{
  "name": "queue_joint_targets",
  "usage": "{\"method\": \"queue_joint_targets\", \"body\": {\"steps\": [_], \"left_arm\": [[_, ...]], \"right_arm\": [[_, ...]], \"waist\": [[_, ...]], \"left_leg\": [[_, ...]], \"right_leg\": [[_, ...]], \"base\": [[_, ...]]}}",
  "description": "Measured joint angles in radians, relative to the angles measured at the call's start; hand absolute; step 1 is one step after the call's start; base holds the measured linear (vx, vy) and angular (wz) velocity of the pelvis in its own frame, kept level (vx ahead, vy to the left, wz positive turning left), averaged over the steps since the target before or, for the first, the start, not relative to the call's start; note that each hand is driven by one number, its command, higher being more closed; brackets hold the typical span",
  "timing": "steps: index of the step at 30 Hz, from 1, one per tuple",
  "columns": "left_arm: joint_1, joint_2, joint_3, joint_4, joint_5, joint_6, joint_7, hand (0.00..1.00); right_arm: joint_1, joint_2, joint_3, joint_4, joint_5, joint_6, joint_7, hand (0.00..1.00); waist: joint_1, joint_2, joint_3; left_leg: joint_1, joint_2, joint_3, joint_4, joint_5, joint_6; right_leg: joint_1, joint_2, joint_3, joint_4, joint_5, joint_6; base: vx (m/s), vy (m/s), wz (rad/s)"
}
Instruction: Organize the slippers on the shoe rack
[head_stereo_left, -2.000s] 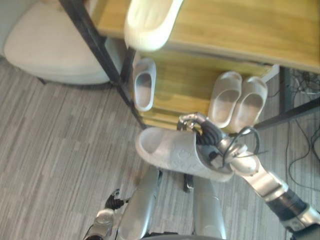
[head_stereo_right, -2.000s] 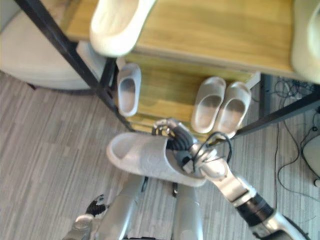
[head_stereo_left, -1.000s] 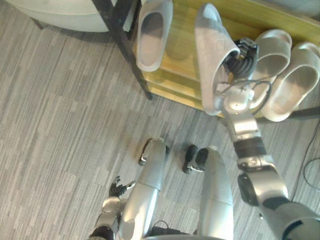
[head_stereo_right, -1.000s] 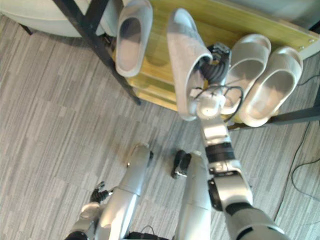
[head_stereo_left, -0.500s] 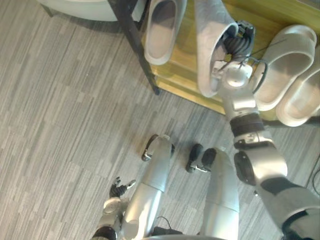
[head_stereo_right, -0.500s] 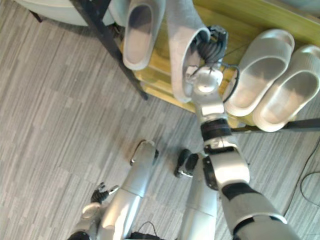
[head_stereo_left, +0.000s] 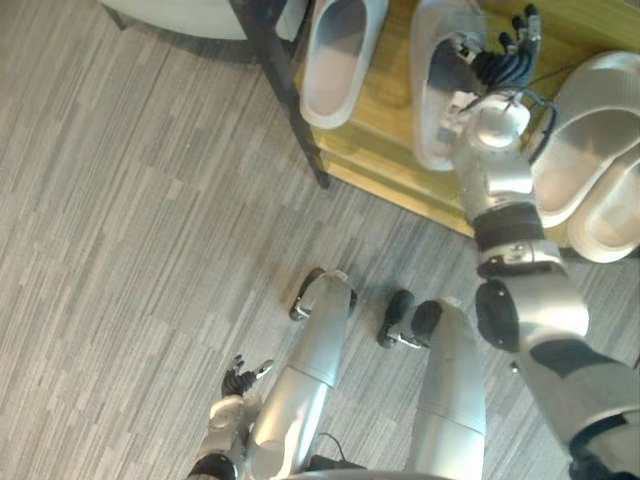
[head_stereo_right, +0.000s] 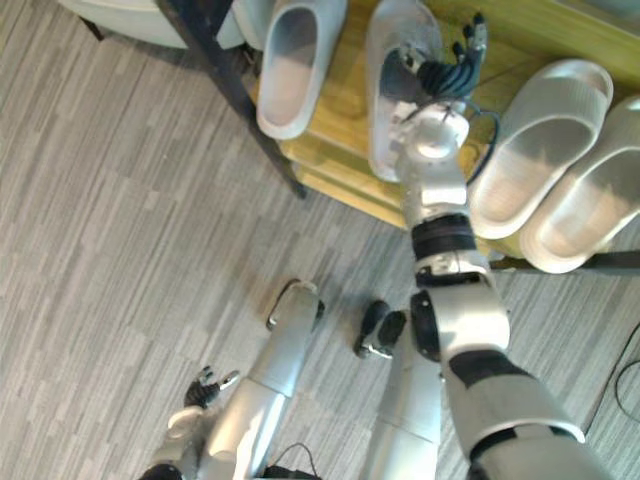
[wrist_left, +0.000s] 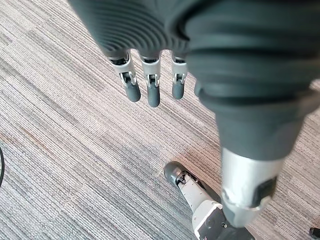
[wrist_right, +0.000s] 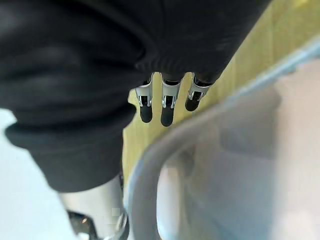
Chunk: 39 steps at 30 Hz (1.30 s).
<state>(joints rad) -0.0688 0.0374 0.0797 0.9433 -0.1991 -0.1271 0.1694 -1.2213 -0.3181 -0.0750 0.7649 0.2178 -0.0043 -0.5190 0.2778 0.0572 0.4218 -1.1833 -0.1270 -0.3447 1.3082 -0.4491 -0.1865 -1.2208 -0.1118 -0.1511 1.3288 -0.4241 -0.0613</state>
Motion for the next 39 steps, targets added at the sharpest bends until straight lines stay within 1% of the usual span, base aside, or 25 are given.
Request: {"method": "queue_joint_targets", "body": {"steps": [5, 12, 16, 18, 23, 26, 30, 31, 33, 36, 39], "left_arm": [[0.000, 0.000, 0.000, 0.000, -0.002, 0.002, -0.010, 0.00], [-0.001, 0.000, 0.000, 0.000, -0.022, 0.004, -0.020, 0.00], [-0.001, 0.001, 0.000, -0.002, -0.040, 0.006, -0.020, 0.00], [-0.001, 0.001, 0.001, -0.001, -0.041, 0.008, -0.020, 0.00], [-0.011, 0.005, 0.004, 0.001, -0.041, 0.012, -0.020, 0.00], [-0.024, 0.005, 0.012, 0.000, -0.050, 0.025, -0.020, 0.00], [-0.025, 0.004, 0.020, 0.000, -0.061, 0.026, -0.020, 0.00], [-0.026, 0.004, 0.021, 0.000, -0.061, 0.026, -0.020, 0.00], [-0.028, 0.004, 0.021, 0.000, -0.061, 0.026, -0.020, 0.00], [-0.029, 0.004, 0.021, 0.001, -0.061, 0.027, -0.020, 0.00], [-0.032, 0.004, 0.021, 0.001, -0.061, 0.027, -0.020, 0.00]], "right_arm": [[0.000, 0.000, 0.012, 0.000, -0.001, 0.000, 0.035, 0.00], [0.016, 0.008, 0.090, 0.000, -0.021, 0.001, 0.076, 0.00], [0.059, 0.050, 0.099, -0.013, -0.021, -0.001, 0.077, 0.00], [0.104, 0.073, 0.116, -0.054, -0.019, -0.007, 0.078, 0.00], [0.156, 0.126, 0.118, -0.105, -0.018, -0.023, 0.081, 0.00], [0.189, 0.155, 0.116, -0.122, 0.004, -0.026, 0.087, 0.00], [0.217, 0.196, 0.115, -0.122, 0.041, -0.033, 0.089, 0.00], [0.221, 0.208, 0.115, -0.123, 0.068, -0.038, 0.089, 0.00], [0.221, 0.220, 0.115, -0.123, 0.081, -0.041, 0.090, 0.00], [0.221, 0.244, 0.115, -0.122, 0.128, -0.056, 0.099, 0.00], [0.220, 0.249, 0.103, -0.122, 0.159, -0.066, 0.099, 0.00]], "waist": [[-0.001, 0.000, 0.000], [-0.006, 0.000, 0.000], [-0.013, 0.000, 0.000], [-0.018, 0.000, 0.000], [-0.035, -0.001, 0.000], [-0.040, -0.001, 0.001], [-0.049, -0.002, 0.001], [-0.051, -0.002, 0.001], [-0.050, -0.002, 0.001], [-0.050, -0.003, 0.002], [-0.050, -0.003, 0.002]], "left_leg": [[0.004, 0.006, 0.006, -0.001, 0.000, 0.000], [0.028, 0.015, 0.012, -0.010, 0.001, -0.002], [0.058, 0.032, 0.021, -0.028, -0.003, 0.002], [0.071, 0.040, 0.029, -0.042, -0.003, 0.002], [0.087, 0.042, 0.036, -0.052, 0.000, -0.002], [0.106, 0.042, 0.036, -0.061, 0.001, -0.004], [0.129, 0.046, 0.038, -0.079, -0.001, -0.001], [0.132, 0.046, 0.038, -0.081, -0.001, -0.001], [0.133, 0.046, 0.038, -0.084, -0.001, -0.001], [0.135, 0.046, 0.036, -0.089, 0.000, -0.003], [0.136, 0.046, 0.031, -0.094, 0.002, -0.006]], "right_leg": [[0.001, 0.003, 0.003, 0.000, 0.001, 0.002], [0.021, 0.010, 0.008, -0.008, 0.002, 0.002], [0.049, 0.019, 0.010, -0.031, 0.002, 0.003], [0.062, 0.019, 0.013, -0.046, 0.005, 0.009], [0.076, 0.020, 0.019, -0.054, 0.009, 0.017], [0.096, 0.020, 0.019, -0.060, 0.009, 0.016], [0.117, 0.020, 0.018, -0.078, 0.009, 0.017], [0.120, 0.020, 0.018, -0.079, 0.009, 0.017], [0.122, 0.020, 0.018, -0.080, 0.009, 0.017], [0.123, 0.020, 0.016, -0.083, 0.009, 0.017], [0.126, 0.020, 0.011, -0.089, 0.009, 0.017]], "base": [[0.01, 0.025, -0.04], [0.01, 0.008, -0.01], [0.01, 0.021, -0.10], [0.02, 0.035, -0.14], [0.03, 0.017, -0.01], [0.03, 0.008, 0.02], [0.00, 0.000, 0.00], [0.00, 0.000, 0.00], [0.00, 0.000, 0.00], [0.00, 0.000, 0.00], [0.00, 0.006, 0.01]]}}
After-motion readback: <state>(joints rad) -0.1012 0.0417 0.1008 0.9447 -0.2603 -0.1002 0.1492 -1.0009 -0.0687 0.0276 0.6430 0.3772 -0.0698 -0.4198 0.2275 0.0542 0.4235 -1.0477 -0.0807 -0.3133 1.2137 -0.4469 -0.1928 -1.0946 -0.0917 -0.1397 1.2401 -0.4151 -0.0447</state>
